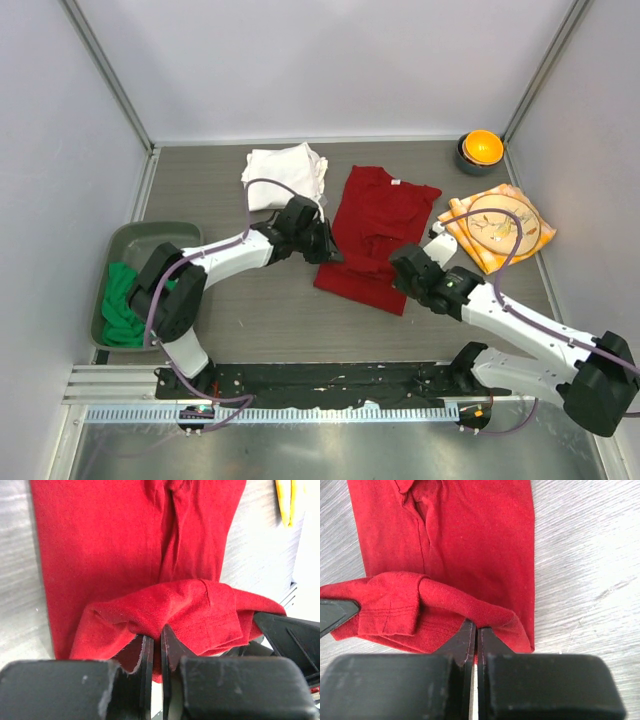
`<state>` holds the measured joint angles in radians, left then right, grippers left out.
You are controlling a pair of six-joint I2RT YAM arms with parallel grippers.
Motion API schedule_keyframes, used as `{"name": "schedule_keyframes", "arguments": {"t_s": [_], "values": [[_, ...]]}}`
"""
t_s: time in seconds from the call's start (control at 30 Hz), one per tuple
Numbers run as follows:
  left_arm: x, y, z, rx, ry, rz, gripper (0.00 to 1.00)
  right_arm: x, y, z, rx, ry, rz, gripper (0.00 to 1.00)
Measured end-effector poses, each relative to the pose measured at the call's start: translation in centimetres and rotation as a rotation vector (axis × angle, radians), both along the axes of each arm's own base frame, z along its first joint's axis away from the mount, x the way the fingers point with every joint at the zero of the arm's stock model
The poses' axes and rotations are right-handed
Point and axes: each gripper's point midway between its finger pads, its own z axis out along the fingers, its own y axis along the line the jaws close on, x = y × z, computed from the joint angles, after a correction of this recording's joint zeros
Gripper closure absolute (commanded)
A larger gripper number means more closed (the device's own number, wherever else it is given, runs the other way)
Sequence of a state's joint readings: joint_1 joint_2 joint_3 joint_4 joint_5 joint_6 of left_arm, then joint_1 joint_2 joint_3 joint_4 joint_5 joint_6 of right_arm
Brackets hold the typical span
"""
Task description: Fold and stack the t-shirts
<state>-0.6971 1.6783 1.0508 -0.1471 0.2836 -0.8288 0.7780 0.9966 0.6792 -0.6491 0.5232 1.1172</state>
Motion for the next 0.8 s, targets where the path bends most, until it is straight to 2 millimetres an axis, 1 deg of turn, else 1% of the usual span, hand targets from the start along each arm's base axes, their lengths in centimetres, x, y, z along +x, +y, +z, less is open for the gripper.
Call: {"name": "schedule_keyframes", "arguments": {"t_s": [0.13,0.23,0.4,0.5,0.53,0.57,0.6,0.63,0.67,0.7,0.73,0.8], "values": [[1.9,0.0,-0.6,-0.010,0.010,0.016,0.92,1.3,0.0,-0.5,0.005,0.006,-0.007,0.99],[3.1,-0.2,-1.6,-0.011,0.028,0.021,0.92,2.0,-0.1,-1.0,0.010,0.010,-0.018,0.99],[4.7,-1.3,-3.6,-0.015,0.063,0.007,0.92,3.5,-1.0,-1.8,0.015,0.022,-0.056,0.99],[5.7,-2.0,-4.4,-0.021,0.078,-0.001,0.91,4.6,-1.9,-2.5,0.019,0.037,-0.088,0.99],[6.0,-2.1,-4.6,-0.023,0.081,-0.002,0.88,4.9,-2.2,-2.8,0.023,0.043,-0.099,0.93],[6.4,-2.3,-4.7,-0.027,0.083,-0.002,0.79,5.3,-2.5,-3.0,0.028,0.046,-0.112,0.66],[6.9,-2.4,-4.7,-0.031,0.083,0.000,0.70,5.7,-2.8,-3.2,0.031,0.048,-0.123,0.49],[7.6,-2.7,-4.5,-0.038,0.078,0.001,0.57,6.3,-3.1,-3.6,0.040,0.055,-0.141,0.32],[8.5,-2.8,-4.3,-0.046,0.068,0.007,0.26,6.9,-3.7,-4.0,0.040,0.061,-0.163,0.05],[9.5,-2.8,-4.0,-0.052,0.060,0.017,0.11,7.5,-4.4,-4.5,0.037,0.071,-0.185,0.04],[10.7,-3.0,-3.4,-0.065,0.053,0.033,0.01,8.1,-5.0,-5.0,0.035,0.083,-0.209,0.04],[13.5,-2.3,-2.3,-0.081,0.035,0.076,0.00,9.9,-6.2,-5.8,0.026,0.104,-0.241,0.03]]}}
